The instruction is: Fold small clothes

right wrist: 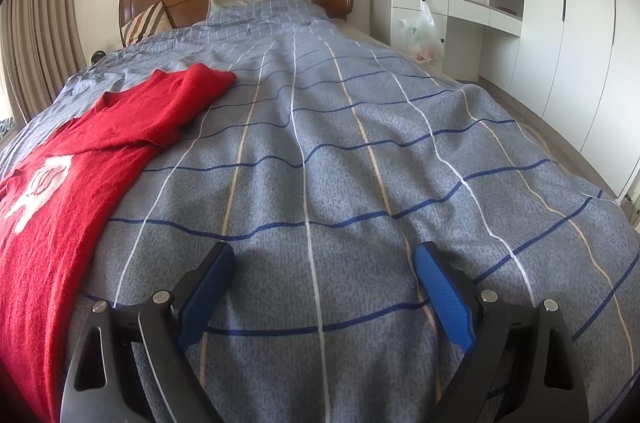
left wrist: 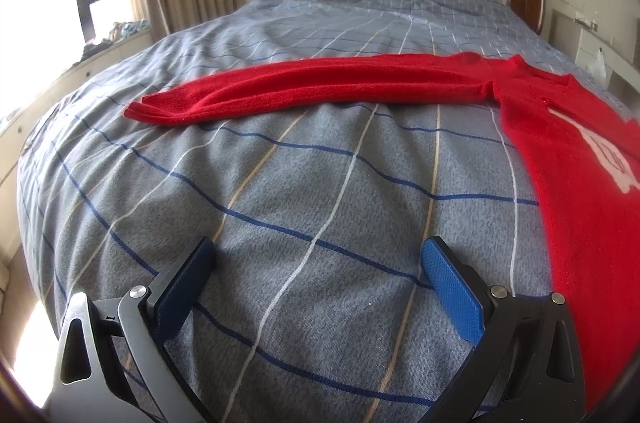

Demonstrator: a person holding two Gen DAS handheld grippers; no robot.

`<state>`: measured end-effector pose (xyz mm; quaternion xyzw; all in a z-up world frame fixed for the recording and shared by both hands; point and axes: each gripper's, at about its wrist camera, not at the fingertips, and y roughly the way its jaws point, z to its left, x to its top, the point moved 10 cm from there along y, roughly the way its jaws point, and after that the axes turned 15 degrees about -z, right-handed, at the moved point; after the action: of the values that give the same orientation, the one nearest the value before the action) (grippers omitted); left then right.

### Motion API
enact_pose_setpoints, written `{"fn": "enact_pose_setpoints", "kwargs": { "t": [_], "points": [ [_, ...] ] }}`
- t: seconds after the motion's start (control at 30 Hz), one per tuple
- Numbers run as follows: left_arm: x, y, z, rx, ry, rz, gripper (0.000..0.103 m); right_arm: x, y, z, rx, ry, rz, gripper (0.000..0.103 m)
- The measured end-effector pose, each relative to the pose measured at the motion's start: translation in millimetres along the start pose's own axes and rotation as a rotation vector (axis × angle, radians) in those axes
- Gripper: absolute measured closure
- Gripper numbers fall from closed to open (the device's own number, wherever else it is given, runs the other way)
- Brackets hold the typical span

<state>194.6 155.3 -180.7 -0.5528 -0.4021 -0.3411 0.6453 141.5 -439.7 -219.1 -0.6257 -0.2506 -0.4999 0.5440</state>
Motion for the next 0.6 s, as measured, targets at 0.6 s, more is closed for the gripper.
{"fn": "enact_pose_setpoints", "kwargs": {
  "t": [0.6],
  "points": [
    [-3.8, 4.7, 1.5, -0.04, -0.009, 0.048, 0.0, -0.8, 0.5, 1.2, -0.001, -0.001, 0.004, 0.011]
  ]
}}
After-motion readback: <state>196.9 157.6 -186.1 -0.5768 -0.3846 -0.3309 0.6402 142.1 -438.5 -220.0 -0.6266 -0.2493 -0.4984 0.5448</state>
